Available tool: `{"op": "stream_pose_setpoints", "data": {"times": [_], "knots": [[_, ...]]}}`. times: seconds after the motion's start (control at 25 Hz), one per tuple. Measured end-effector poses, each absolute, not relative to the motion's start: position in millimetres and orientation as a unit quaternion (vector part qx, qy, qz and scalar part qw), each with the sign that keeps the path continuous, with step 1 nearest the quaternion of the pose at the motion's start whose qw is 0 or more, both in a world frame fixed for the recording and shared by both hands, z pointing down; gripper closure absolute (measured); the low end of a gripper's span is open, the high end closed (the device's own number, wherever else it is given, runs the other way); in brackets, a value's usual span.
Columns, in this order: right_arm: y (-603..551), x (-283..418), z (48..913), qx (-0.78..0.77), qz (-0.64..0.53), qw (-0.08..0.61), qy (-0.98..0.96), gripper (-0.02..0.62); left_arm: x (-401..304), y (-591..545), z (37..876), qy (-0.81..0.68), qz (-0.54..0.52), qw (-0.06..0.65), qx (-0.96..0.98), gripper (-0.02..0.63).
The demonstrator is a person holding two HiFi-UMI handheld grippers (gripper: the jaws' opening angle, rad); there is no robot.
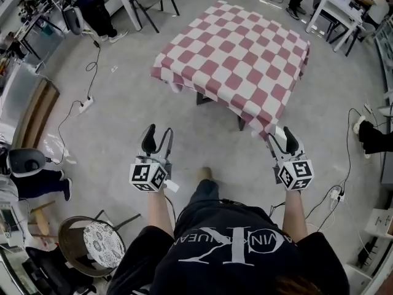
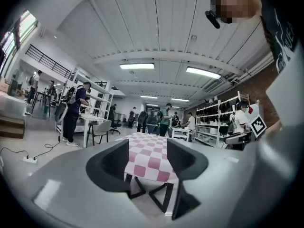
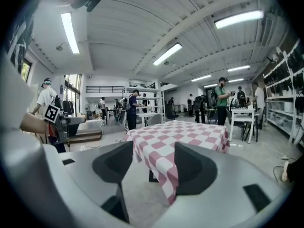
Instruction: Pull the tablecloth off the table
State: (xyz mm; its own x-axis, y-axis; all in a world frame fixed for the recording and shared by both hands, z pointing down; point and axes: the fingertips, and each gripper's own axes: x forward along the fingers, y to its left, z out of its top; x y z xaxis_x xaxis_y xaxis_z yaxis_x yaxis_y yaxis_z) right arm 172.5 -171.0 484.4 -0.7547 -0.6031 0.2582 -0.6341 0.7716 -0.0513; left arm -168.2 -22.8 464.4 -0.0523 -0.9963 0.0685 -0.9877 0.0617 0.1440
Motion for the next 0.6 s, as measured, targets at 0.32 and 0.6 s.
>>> {"op": "stream_pose_setpoints", "data": {"times": [0.32,0.6], "knots": [[-210,105,501,0.36,0.093,0.124,-0.92,0.351,-242,-85,478,-0.696,-0.017,0.089,0.712,0.352],[-231,84,519,0.377,0.108,0.143,-0.909,0.347,-267,-136,499,-0.674,-0.02,0.107,0.73,0.348]]}}
